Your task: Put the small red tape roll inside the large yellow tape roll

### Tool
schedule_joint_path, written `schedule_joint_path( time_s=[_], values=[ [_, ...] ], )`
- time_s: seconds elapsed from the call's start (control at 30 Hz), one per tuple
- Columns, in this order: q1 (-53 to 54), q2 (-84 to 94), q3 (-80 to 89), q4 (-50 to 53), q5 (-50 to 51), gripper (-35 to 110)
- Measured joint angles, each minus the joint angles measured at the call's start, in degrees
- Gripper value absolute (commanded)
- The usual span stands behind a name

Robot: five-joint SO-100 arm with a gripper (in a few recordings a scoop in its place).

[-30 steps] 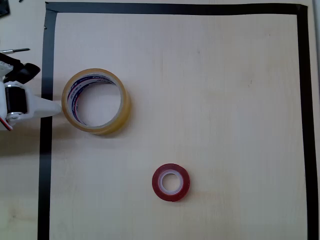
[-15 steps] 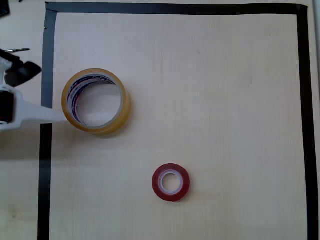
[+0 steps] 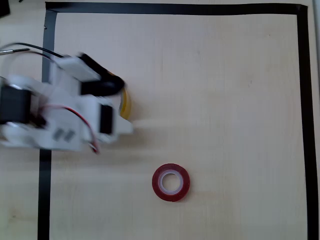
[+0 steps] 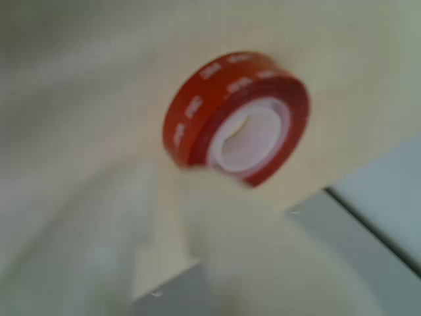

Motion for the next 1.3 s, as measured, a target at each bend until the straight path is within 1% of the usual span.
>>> schedule_joint_path(
  time_s=[0.37,0.6,0.67,0.83,1.03,1.3],
  values=[
    [6.94,-18.98,-15.64,-0.44,0.00,0],
    [7.56,-37.71,-34.63,10.11,0.00,0],
    [7.56,-40.69,-38.58,12.39,0.00,7],
    [7.56,-41.48,-42.19,13.97,0.00,14],
    [7.56,-41.48,-42.45,16.08,0.00,22],
    [10.37,-41.48,-42.45,18.28,0.00,22]
  ],
)
